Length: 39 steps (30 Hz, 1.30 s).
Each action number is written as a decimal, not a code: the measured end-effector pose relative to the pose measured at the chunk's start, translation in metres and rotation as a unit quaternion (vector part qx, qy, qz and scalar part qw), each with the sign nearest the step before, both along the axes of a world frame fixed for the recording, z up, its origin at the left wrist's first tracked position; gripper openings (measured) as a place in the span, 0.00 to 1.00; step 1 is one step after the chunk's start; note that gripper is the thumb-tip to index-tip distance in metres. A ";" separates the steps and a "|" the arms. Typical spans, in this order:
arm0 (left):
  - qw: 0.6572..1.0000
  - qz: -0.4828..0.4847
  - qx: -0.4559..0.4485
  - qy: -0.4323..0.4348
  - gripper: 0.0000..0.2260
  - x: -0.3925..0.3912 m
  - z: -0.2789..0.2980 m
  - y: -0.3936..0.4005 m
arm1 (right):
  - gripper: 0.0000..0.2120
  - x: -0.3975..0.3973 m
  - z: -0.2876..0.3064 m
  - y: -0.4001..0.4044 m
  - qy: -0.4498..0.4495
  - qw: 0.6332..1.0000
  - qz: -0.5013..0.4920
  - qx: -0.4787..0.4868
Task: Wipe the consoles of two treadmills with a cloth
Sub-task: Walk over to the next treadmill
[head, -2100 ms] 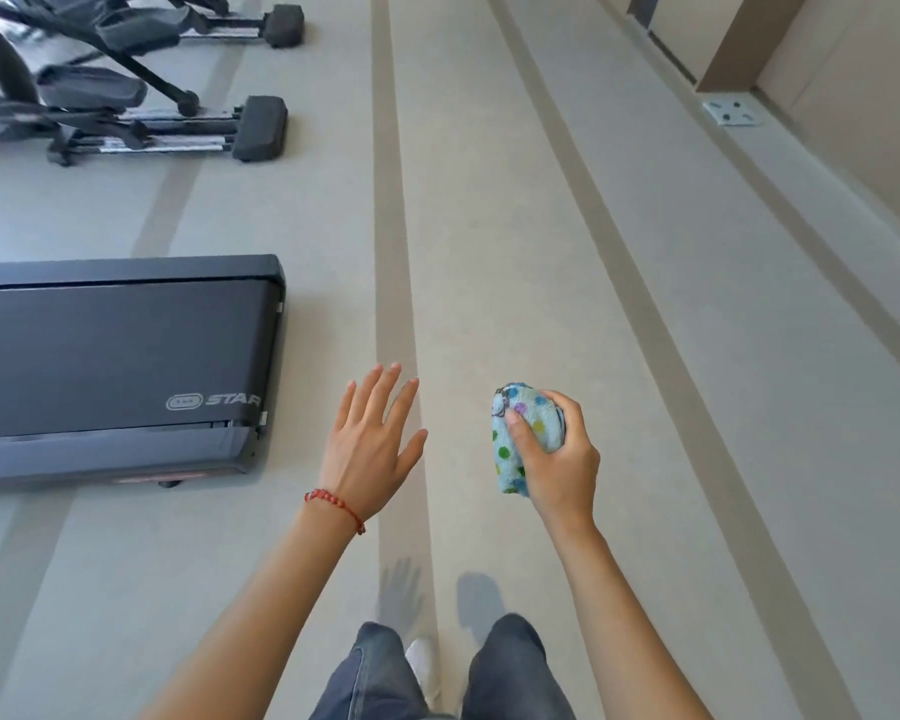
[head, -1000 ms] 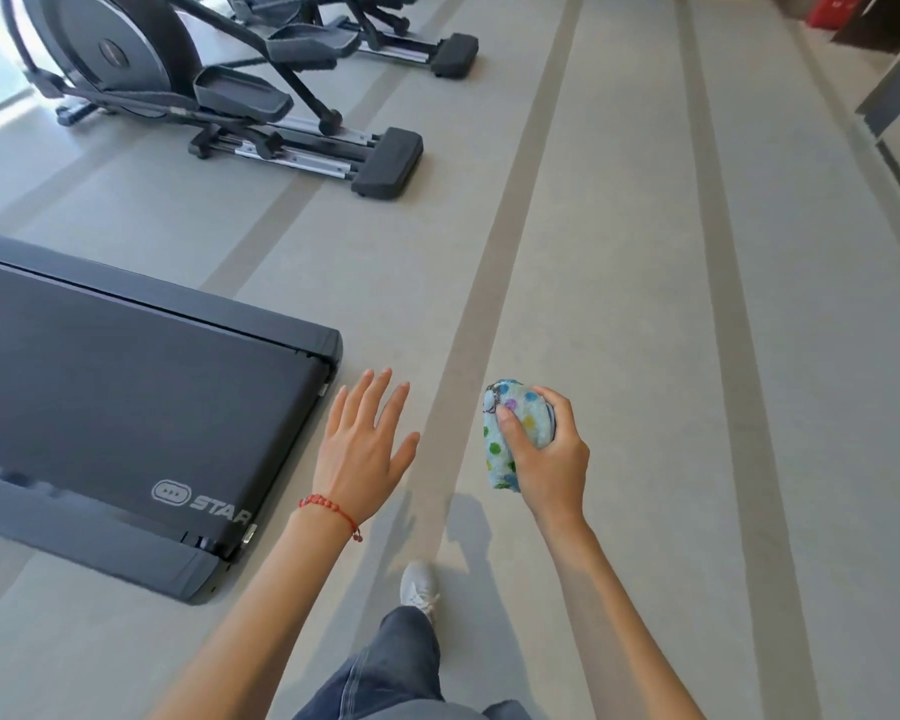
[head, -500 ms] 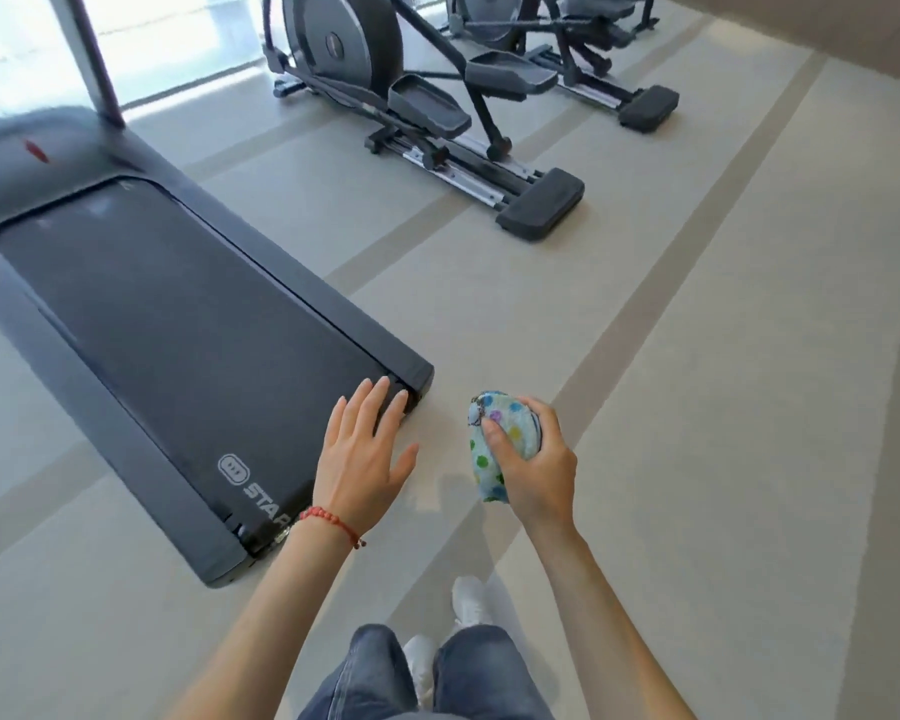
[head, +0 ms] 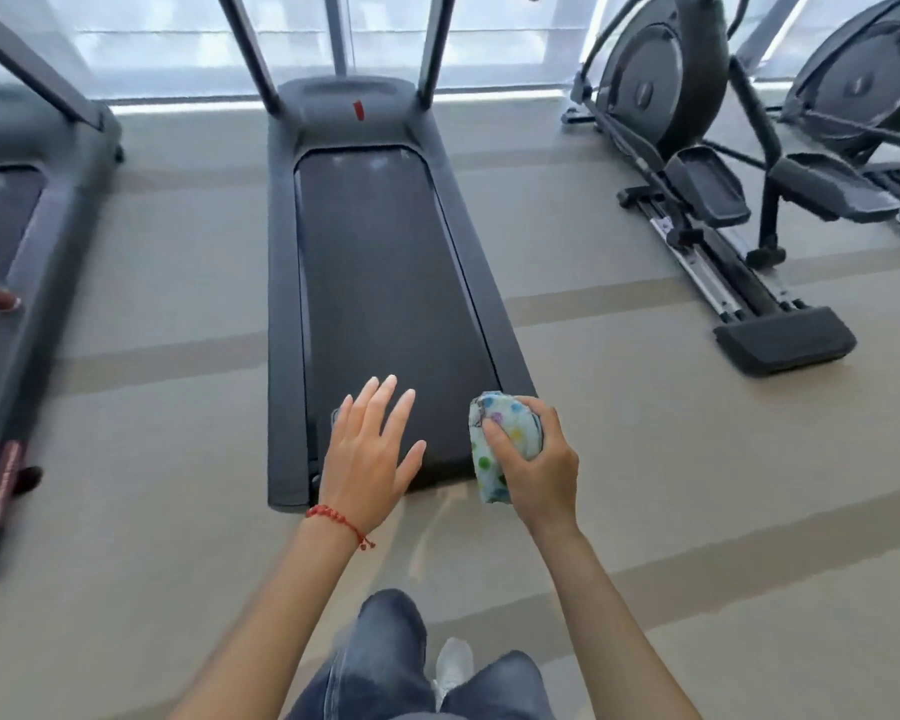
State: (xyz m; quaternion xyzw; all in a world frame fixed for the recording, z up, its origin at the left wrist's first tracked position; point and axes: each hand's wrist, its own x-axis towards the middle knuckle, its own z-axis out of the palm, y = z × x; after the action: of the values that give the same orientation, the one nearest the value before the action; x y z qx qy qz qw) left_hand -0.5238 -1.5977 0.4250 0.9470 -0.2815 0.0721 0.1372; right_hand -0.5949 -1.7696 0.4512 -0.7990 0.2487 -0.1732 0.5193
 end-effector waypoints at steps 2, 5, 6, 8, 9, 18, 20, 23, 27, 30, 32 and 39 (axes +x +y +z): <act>1.000 0.019 0.002 -0.002 0.24 0.016 -0.001 0.002 | 0.13 0.023 -0.003 -0.002 0.000 1.000 0.014 -0.001; 0.999 0.039 0.000 -0.004 0.24 0.048 -0.001 0.004 | 0.13 0.059 -0.006 -0.004 -0.005 1.000 0.029 -0.006; 0.999 0.044 0.001 -0.007 0.24 0.061 -0.001 0.005 | 0.14 0.074 -0.006 -0.005 -0.006 0.999 0.035 -0.008; 0.999 0.048 -0.001 -0.013 0.23 0.091 -0.002 0.005 | 0.14 0.104 -0.006 -0.005 -0.006 0.999 0.042 -0.013; 0.999 0.049 -0.002 -0.015 0.23 0.107 -0.002 0.006 | 0.14 0.119 -0.006 -0.005 -0.007 0.999 0.044 -0.013; 0.997 0.060 -0.016 -0.041 0.23 0.225 0.008 0.018 | 0.13 0.237 0.007 -0.008 -0.023 0.999 0.027 -0.015; 0.997 0.059 -0.020 -0.040 0.23 0.243 0.010 0.016 | 0.13 0.255 0.010 -0.011 -0.022 0.999 0.028 -0.018; 0.997 0.064 -0.017 -0.039 0.23 0.272 0.011 0.011 | 0.13 0.284 0.014 -0.017 -0.022 0.999 0.032 -0.015; 0.997 0.068 -0.012 -0.035 0.23 0.312 0.009 0.003 | 0.12 0.329 0.015 -0.029 -0.029 0.999 0.032 -0.002; 0.997 0.072 -0.005 -0.030 0.23 0.347 0.006 -0.007 | 0.12 0.368 0.015 -0.041 -0.032 0.999 0.029 0.013; 0.997 0.073 0.000 -0.021 0.23 0.374 0.006 -0.018 | 0.12 0.398 0.015 -0.053 -0.030 0.999 0.031 0.019; 0.996 0.094 0.006 -0.001 0.23 0.470 0.049 -0.067 | 0.14 0.500 0.055 -0.097 -0.001 0.998 0.064 0.025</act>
State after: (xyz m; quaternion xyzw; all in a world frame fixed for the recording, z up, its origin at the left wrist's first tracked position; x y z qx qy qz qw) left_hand -0.0539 -1.6646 0.4737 0.9699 -0.1920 0.0842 0.1242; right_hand -0.0949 -1.8664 0.5066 -0.8002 0.2006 -0.1339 0.5491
